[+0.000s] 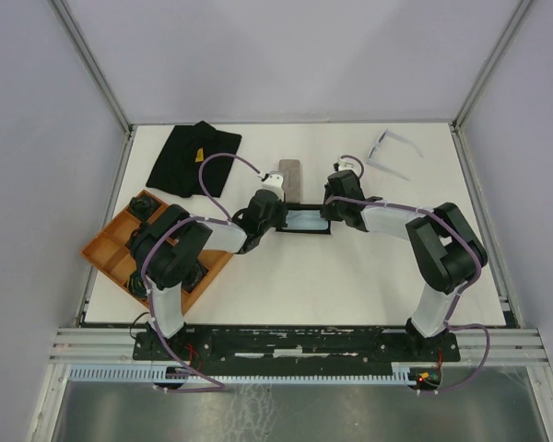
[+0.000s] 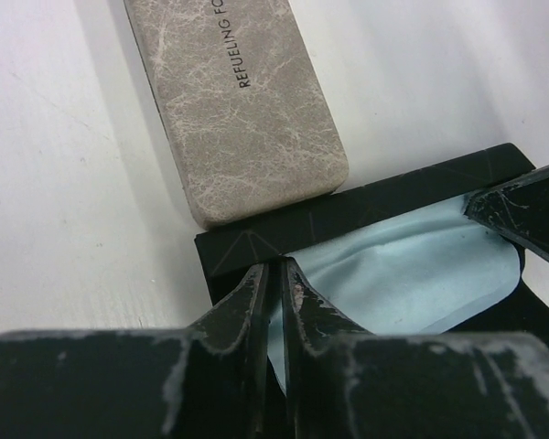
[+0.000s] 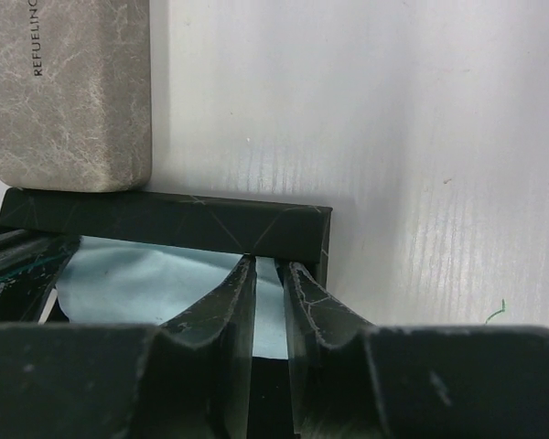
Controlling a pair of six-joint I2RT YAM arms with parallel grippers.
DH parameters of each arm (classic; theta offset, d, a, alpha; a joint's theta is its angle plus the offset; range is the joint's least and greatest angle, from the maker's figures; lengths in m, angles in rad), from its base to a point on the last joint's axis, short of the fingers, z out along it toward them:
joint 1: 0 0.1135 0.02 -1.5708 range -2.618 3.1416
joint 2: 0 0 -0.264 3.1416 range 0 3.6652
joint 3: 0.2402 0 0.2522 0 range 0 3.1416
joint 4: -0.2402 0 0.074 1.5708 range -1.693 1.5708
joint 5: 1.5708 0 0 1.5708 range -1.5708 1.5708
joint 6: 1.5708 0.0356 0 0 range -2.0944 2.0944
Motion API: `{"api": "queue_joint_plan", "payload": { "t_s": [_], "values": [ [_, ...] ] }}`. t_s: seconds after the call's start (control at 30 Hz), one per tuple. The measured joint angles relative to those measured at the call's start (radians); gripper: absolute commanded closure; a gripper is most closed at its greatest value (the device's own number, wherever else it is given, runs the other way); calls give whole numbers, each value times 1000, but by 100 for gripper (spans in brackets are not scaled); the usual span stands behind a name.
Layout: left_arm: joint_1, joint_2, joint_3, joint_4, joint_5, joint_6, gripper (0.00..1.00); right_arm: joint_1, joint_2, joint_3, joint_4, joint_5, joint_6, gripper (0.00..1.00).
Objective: Organize the sunglasses
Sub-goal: Place the glasses cleaning cloth in the sunglasses case, then adjust the sunglasses case at the center of the board.
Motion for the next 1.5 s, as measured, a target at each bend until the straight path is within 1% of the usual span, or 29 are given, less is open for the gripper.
{"api": "queue_joint_plan", "payload": {
  "t_s": [0.1, 0.2, 0.4, 0.53, 0.83, 1.1, 1.5],
  "values": [
    [0, -1, 0, 4, 16, 0, 73, 0, -3, 0, 1, -3, 0, 64],
    [0, -7, 0, 5, 26, -1, 66, 0, -14, 0, 0, -5, 0, 60],
    [4, -44, -9, 6, 39, -2, 54, -2, -56, 0, -11, -4, -2, 55],
    [8, -98, -48, 7, 39, -4, 48, -2, -98, -6, -15, -10, -2, 54],
    [10, -196, -130, -4, 40, -39, 46, -2, -259, -85, -44, -31, -20, 53],
    [10, -206, -154, -68, 57, -84, 45, -2, -389, -166, -91, -19, -39, 53],
    [-9, -206, -165, -97, 146, -150, 43, -2, -473, -227, -131, 1, -43, 52]
  ]
}}
